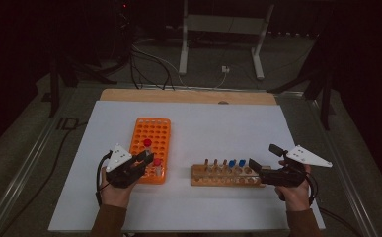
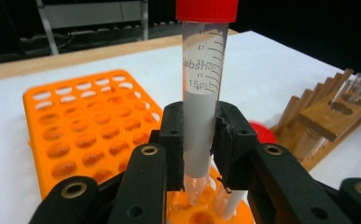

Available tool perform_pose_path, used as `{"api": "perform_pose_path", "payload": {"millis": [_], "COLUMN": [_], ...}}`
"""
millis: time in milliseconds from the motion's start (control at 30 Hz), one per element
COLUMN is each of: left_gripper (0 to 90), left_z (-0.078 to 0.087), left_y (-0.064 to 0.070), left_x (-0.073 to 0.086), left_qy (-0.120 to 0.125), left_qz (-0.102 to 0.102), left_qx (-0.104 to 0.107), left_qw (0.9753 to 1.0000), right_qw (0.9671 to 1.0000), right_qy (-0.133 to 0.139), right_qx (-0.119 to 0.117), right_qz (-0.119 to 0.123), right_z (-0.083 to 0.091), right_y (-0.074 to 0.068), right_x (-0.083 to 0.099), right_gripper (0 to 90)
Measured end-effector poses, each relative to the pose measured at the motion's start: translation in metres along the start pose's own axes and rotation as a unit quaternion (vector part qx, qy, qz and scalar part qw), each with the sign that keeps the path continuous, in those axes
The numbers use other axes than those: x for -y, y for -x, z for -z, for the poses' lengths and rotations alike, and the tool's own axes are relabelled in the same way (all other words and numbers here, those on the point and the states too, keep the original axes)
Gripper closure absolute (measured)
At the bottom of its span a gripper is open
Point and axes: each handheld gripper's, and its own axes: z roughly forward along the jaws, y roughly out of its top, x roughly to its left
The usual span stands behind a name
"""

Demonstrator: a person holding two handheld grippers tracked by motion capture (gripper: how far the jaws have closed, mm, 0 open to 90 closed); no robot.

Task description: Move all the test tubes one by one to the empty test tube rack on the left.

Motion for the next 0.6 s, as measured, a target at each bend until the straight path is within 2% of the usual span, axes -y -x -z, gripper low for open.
{"api": "perform_pose_path", "payload": {"millis": [133, 267, 600], "left_gripper": [75.0, 75.0, 75.0], "left_z": [0.001, 0.001, -0.003], "left_y": [0.0, 0.001, 0.004], "left_x": [0.008, 0.013, 0.023], "left_qy": [-0.008, -0.018, -0.052], "left_qz": [0.011, 0.011, -0.004], "left_qx": [0.003, 0.008, 0.009], "left_qw": [0.9999, 0.9998, 0.9986], "right_qw": [1.0, 1.0, 1.0], "right_qy": [0.002, 0.002, -0.002], "right_qx": [-0.001, -0.002, -0.006], "right_qz": [-0.001, -0.001, -0.001], "right_z": [0.0, 0.0, -0.001], "right_y": [0.0, 0.0, 0.0], "right_x": [0.001, 0.002, 0.004], "right_gripper": [1.0, 1.0, 1.0]}}
